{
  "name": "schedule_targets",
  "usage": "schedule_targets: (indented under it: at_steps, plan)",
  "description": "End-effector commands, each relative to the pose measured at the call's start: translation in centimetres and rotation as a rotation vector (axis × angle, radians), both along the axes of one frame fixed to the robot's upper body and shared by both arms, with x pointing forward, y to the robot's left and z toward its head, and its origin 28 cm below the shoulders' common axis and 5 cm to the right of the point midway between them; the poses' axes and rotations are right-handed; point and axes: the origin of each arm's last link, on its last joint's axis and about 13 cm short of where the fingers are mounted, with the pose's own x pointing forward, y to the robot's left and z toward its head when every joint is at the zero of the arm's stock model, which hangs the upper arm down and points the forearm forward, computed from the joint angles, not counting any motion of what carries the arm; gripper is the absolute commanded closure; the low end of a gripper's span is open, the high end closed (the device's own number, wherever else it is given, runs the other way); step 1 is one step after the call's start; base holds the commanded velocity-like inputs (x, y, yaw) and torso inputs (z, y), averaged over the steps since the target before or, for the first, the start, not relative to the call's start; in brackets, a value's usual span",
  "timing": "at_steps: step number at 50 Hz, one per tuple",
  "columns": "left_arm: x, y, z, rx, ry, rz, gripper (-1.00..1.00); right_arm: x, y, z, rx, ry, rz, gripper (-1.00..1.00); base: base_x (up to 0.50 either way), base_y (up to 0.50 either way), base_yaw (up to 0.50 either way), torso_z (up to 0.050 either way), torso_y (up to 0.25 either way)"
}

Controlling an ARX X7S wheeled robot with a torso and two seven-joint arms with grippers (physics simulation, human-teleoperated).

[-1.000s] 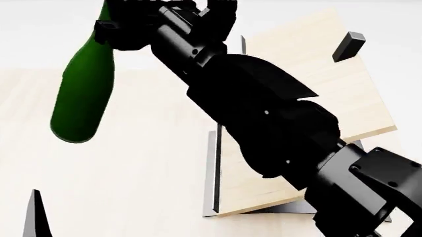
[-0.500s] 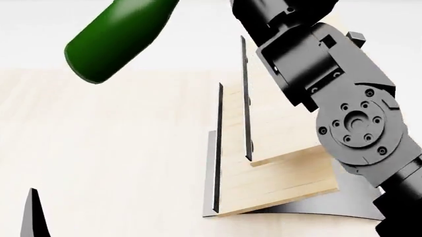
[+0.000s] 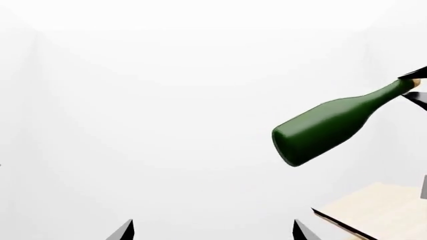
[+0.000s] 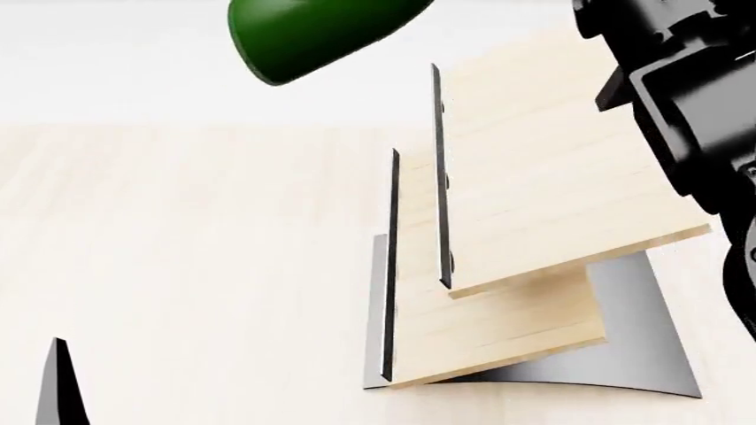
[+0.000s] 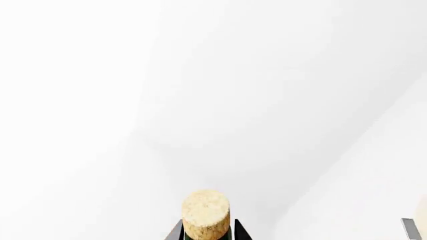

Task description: Put the wine bottle on the wine rack.

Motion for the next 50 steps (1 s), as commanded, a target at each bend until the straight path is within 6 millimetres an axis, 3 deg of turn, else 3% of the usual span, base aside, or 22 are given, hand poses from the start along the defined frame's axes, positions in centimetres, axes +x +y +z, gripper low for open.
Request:
schedule_targets:
  at_steps: [1, 38, 46, 50]
  plan:
    - [0.0, 0.0, 0.0, 0.001, 0.002, -0.002, -1.0, -0.5, -2.8, 0.7, 0.045, -0.037, -0.061, 1.0, 0.0, 0.0, 0.0, 0.0, 0.0]
    - [0.1, -0.2, -0.1, 0.006, 0.007, -0.005, -1.0, -1.3, -10.0, -1.3, 0.151, 0.155, -0.058, 1.0, 0.0, 0.0, 0.0, 0.0, 0.001]
    - [0.1, -0.2, -0.2, 0.007, 0.007, -0.005, -1.0, -2.4, -10.8, -1.4, 0.165, 0.163, -0.035, 1.0, 0.0, 0.0, 0.0, 0.0, 0.001]
    - [0.1, -0.2, -0.2, 0.008, 0.008, -0.007, -1.0, -4.1, -10.5, -1.0, 0.177, 0.157, -0.034, 1.0, 0.0, 0.0, 0.0, 0.004, 0.0]
